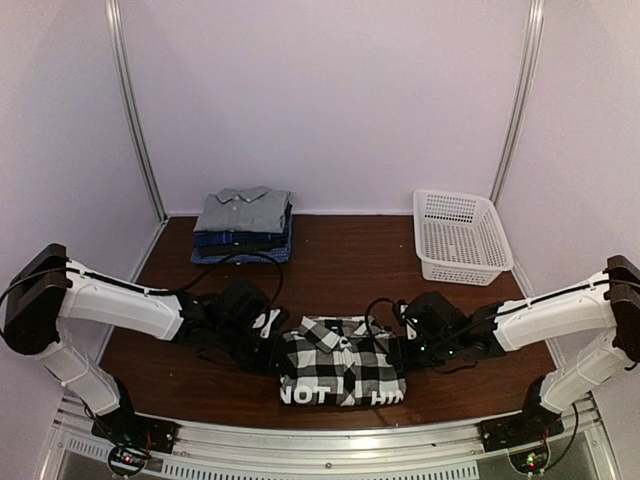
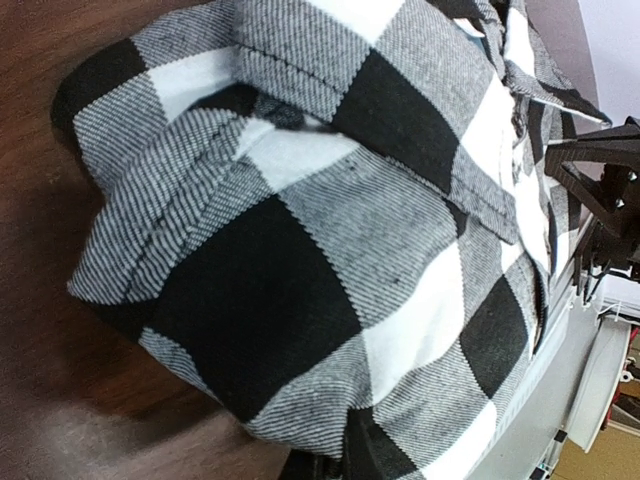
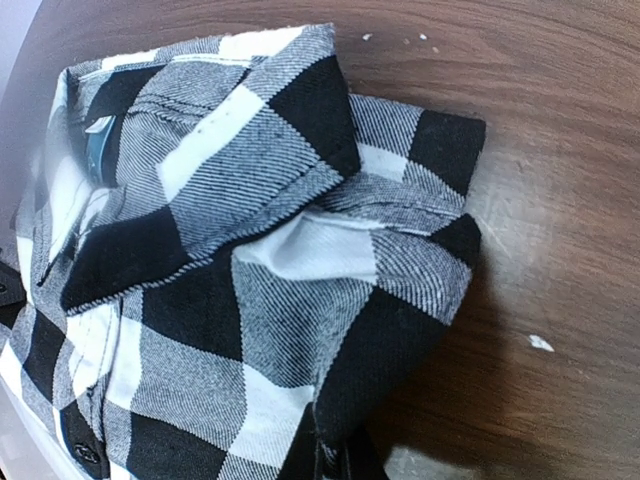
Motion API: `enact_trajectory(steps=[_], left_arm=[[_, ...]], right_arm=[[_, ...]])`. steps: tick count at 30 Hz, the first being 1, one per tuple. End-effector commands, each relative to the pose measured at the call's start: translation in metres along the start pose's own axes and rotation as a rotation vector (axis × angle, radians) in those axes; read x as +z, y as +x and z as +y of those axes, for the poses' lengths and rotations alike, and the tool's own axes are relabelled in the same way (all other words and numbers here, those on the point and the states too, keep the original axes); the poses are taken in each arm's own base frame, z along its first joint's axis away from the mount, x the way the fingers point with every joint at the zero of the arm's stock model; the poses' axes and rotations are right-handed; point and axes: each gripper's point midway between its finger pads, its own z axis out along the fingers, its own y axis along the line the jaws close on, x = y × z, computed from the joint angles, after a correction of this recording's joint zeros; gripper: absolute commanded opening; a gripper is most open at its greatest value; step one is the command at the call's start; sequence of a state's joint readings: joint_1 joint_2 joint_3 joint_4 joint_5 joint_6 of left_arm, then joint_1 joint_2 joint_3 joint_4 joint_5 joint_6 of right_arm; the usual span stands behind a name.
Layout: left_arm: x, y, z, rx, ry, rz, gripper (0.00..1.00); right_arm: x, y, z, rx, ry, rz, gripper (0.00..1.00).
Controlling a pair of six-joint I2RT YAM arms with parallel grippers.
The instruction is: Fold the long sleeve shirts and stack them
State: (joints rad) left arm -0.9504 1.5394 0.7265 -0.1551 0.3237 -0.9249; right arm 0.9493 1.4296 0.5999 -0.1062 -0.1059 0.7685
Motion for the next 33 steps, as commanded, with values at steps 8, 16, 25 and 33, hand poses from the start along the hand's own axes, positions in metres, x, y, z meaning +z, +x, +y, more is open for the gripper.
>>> enact_trajectory(steps=[8, 16, 25, 33], left_arm=[[0.028, -0.001, -0.024, 0.005, 0.012, -0.02, 0.01], [0.047, -0.002, -0.053, 0.036, 0.082, -0.013, 0.02], [0.057, -0.005, -0.061, 0.066, 0.098, -0.003, 0.14], [0.023, -0.016, -0.051, 0.084, -0.025, -0.075, 0.55]], right_arm=[[-0.023, 0.013, -0.051, 0.067, 0.165, -0.055, 0.0], [-0.031, 0.016, -0.07, 0.059, 0.253, -0.056, 0.01], [-0.039, 0.013, -0.073, 0.066, 0.254, -0.069, 0.07], [-0.065, -0.013, -0.056, 0.068, 0.213, -0.157, 0.62]])
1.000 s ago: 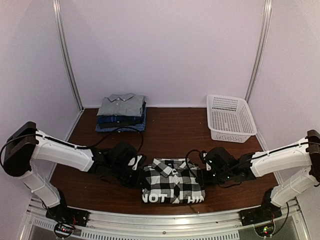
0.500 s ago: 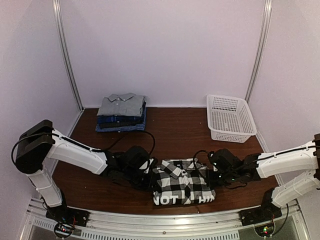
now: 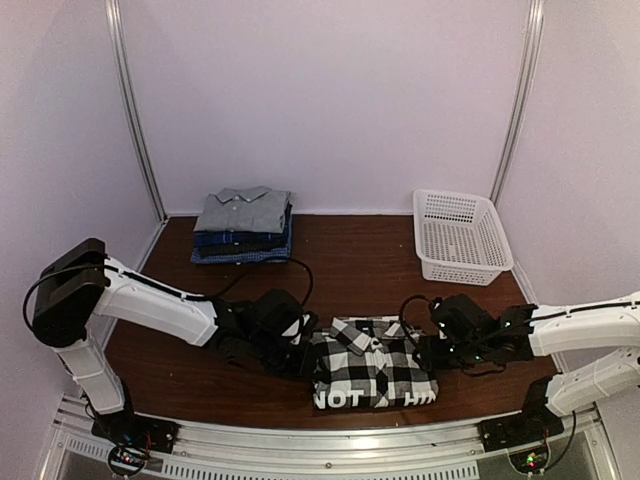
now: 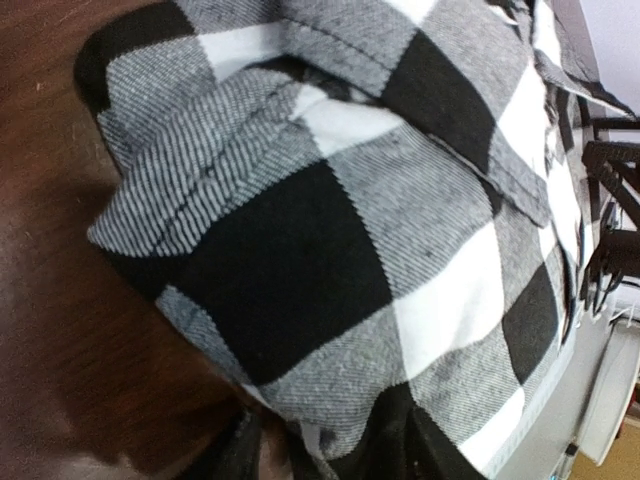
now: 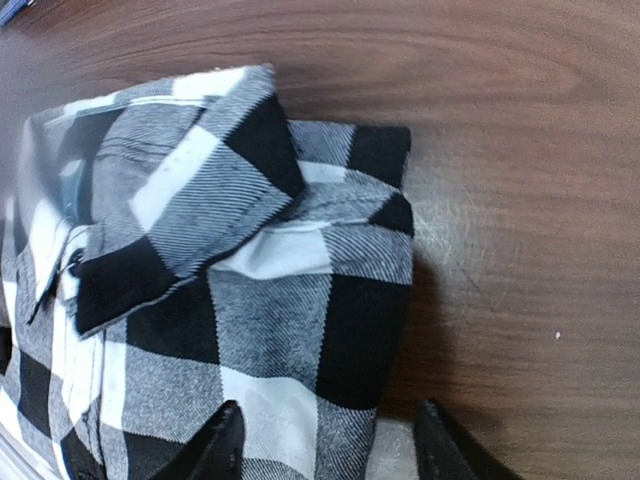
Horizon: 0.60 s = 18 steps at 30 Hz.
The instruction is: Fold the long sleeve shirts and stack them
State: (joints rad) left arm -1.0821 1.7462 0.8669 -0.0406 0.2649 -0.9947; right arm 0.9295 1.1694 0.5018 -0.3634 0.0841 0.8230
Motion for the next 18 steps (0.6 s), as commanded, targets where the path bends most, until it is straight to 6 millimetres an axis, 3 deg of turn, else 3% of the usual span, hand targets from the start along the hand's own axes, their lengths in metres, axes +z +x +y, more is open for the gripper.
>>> enact_trajectory(steps=[1, 3, 4, 6, 11, 18], left_arm=[[-0.033, -0.02, -0.007, 0.044, -0.068, -0.096, 0.59], [-0.047, -0.026, -0.003, 0.044, -0.098, -0.13, 0.64], [-0.055, -0.03, -0.001, 0.038, -0.108, -0.148, 0.66], [-0.068, -0.038, 0.005, 0.022, -0.126, -0.187, 0.67], [-0.108, -0.07, 0.036, -0.071, -0.151, -0.311, 0.71], [-0.166, -0.124, 0.095, -0.264, -0.121, -0.522, 0.72]], right_arm=[[-0.023, -0.029, 0.005, 0.018, -0.003, -0.096, 0.68], [-0.031, -0.038, 0.008, 0.024, -0.009, -0.128, 0.77], [-0.034, -0.041, 0.008, 0.027, -0.011, -0.139, 0.88], [-0.039, -0.048, 0.009, 0.032, -0.015, -0.161, 0.99], [-0.055, -0.068, 0.015, 0.037, -0.019, -0.227, 1.0], [-0.078, -0.099, 0.02, 0.048, -0.016, -0.339, 1.0]])
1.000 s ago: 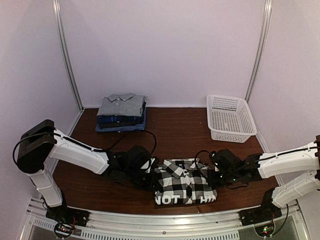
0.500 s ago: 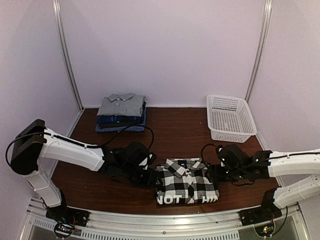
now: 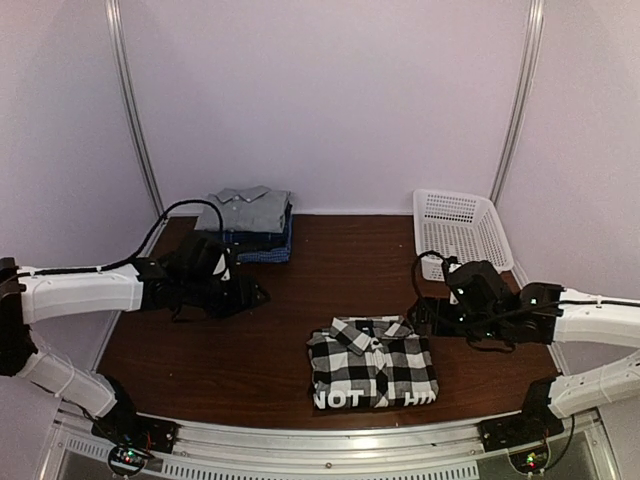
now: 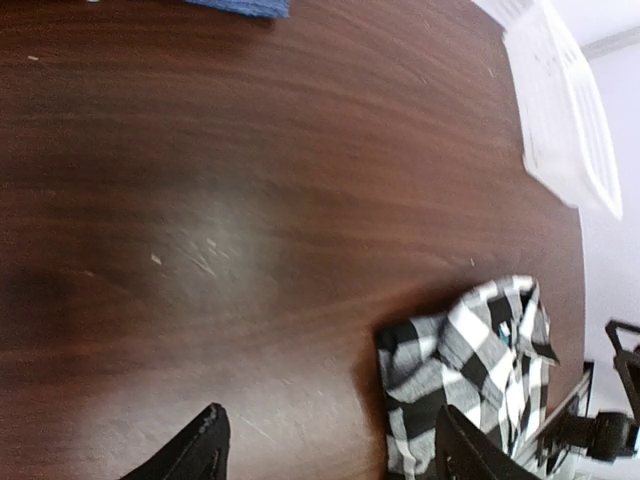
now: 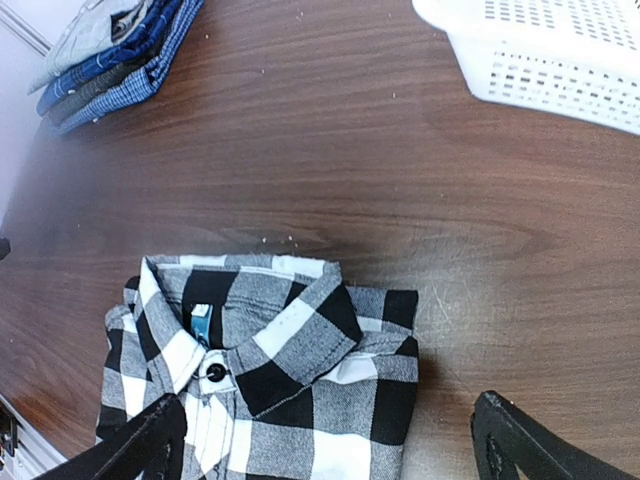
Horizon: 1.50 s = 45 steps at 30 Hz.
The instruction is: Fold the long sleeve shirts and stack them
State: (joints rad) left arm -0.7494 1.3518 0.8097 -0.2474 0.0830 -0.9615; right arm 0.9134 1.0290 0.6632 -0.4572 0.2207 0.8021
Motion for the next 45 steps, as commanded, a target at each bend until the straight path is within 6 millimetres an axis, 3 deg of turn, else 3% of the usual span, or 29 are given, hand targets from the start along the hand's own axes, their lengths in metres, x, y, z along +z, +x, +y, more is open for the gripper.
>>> enact_trajectory(steps=[1, 7, 10, 21, 26, 30, 35, 45], left_arm=[[-0.011, -0.046, 0.027, -0.111, 0.018, -0.129, 0.72], [-0.011, -0.107, 0.068, -0.277, 0.024, -0.285, 0.7], [-0.001, -0.129, 0.076, -0.329, 0.067, -0.323, 0.68], [0.062, -0.177, 0.109, -0.439, 0.063, -0.37, 0.61], [0.092, -0.177, 0.132, -0.495, 0.035, -0.351, 0.55], [0.105, -0.18, 0.152, -0.522, -0.012, -0.362, 0.53], [0.11, -0.184, 0.173, -0.584, -0.024, -0.383, 0.52], [0.12, -0.187, 0.191, -0.639, -0.052, -0.39, 0.43]], right_arm=[[-0.013, -0.032, 0.002, -0.006, 0.025, -0.106, 1.0], [-0.019, -0.049, 0.012, -0.021, 0.009, -0.141, 1.0], [-0.023, -0.055, 0.017, -0.028, -0.008, -0.157, 1.0], [-0.044, -0.077, 0.025, -0.027, -0.047, -0.217, 0.98], [-0.054, -0.084, 0.028, -0.021, -0.063, -0.232, 0.96], [-0.058, -0.085, 0.028, -0.015, -0.072, -0.235, 0.95], [-0.061, -0.084, 0.027, -0.001, -0.082, -0.231, 0.94], [-0.062, -0.079, 0.024, 0.011, -0.087, -0.218, 0.93]])
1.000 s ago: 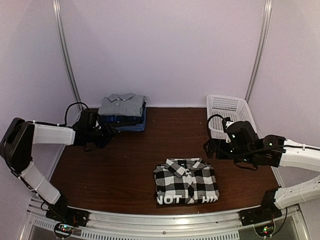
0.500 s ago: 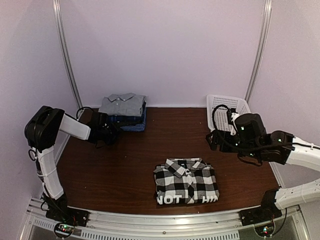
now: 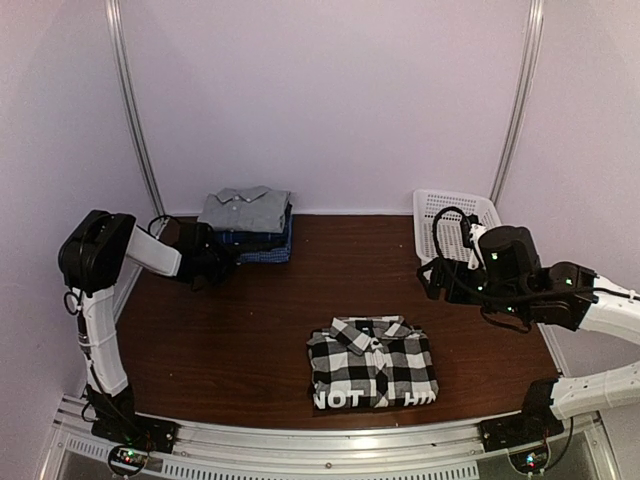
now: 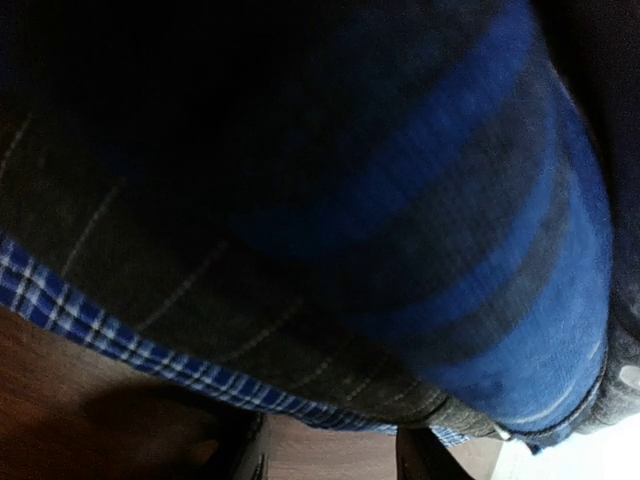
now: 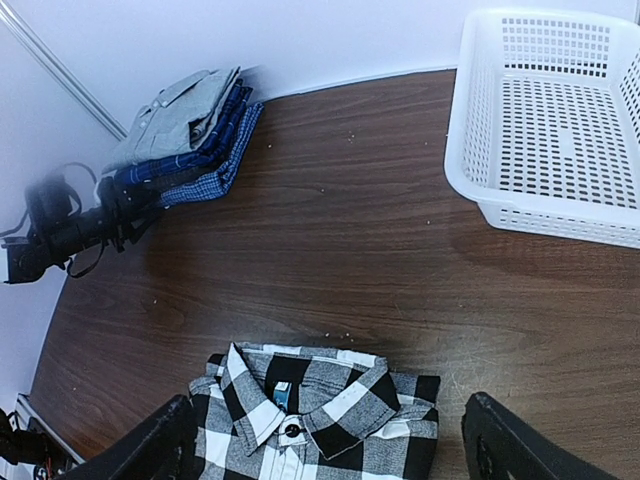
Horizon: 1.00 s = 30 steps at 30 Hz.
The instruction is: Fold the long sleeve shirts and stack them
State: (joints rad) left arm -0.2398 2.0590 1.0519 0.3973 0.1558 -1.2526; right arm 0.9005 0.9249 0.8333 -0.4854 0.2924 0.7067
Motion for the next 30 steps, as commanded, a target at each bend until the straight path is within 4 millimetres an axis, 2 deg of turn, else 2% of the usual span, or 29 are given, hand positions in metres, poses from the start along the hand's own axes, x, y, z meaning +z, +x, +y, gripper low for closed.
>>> enact_trajectory(steps=[1, 6, 13, 20, 26, 30], left_arm=[[0.011, -0.003, 0.022, -0.043, -0.058, -0.017, 0.41], [0.021, 0.0, 0.027, -0.058, -0.065, 0.003, 0.31], [0.022, 0.008, 0.033, -0.068, -0.063, 0.033, 0.01], [0.011, 0.028, 0.027, 0.008, -0.07, 0.096, 0.0], [-0.02, 0.061, 0.04, 0.032, -0.095, 0.149, 0.0], [-0.048, 0.087, 0.054, 0.034, -0.112, 0.181, 0.0]], right_arm=[[-0.004, -0.001, -0.004, 0.007, 0.011, 0.004, 0.92], [-0.004, 0.001, -0.004, 0.007, 0.01, 0.016, 0.91], [-0.006, 0.004, -0.007, 0.006, 0.013, 0.016, 0.91], [0.002, 0.007, -0.005, -0.002, 0.012, 0.023, 0.91], [0.012, 0.013, -0.001, -0.019, 0.0, 0.03, 0.92], [0.021, 0.018, 0.002, -0.03, -0.008, 0.038, 0.92]])
